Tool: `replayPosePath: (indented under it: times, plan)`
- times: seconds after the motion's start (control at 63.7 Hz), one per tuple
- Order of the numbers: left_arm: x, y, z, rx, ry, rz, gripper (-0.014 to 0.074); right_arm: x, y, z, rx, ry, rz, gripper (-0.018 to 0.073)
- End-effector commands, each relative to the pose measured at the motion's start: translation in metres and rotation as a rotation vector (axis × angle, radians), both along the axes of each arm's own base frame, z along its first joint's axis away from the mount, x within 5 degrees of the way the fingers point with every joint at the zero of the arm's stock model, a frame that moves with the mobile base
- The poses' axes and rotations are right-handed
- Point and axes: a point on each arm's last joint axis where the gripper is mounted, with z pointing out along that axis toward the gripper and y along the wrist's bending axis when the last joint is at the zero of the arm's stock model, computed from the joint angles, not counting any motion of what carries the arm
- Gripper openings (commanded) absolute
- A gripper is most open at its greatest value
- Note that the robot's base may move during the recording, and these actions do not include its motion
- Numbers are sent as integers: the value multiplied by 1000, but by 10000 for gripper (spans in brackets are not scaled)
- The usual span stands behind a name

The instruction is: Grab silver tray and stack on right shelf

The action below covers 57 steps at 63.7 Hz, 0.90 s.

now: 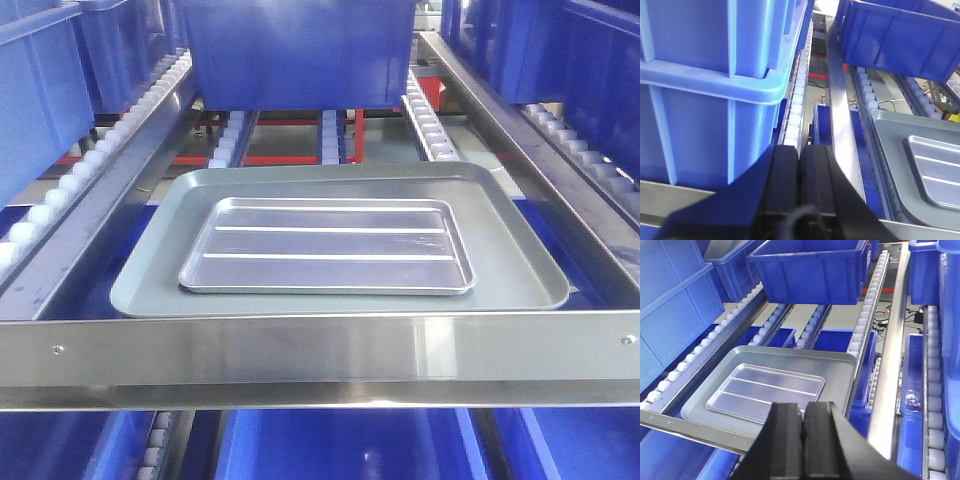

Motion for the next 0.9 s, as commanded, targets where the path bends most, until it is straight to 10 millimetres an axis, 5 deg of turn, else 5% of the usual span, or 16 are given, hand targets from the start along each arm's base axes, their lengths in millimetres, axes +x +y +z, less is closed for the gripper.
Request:
replayPosePath:
  times: [0.0, 0.173, 0.377, 0.66, 0.88]
  plan:
    - [-1, 1, 3, -11, -84, 6, -92, 0, 0, 14, -2, -99, -2, 57]
    - [-1, 1, 3, -11, -84, 6, -92, 13, 1, -5, -65, -124, -96, 57]
    - [-1, 1, 3, -11, -84, 6, -92, 33, -1, -54, -57, -128, -321, 57]
    - [-1, 1, 3, -11, -84, 6, -92, 34, -4, -118, -70, -300, -408, 57]
    - [-1, 1, 3, -11, -84, 6, -92, 31, -5, -119, -73, -275, -411, 57]
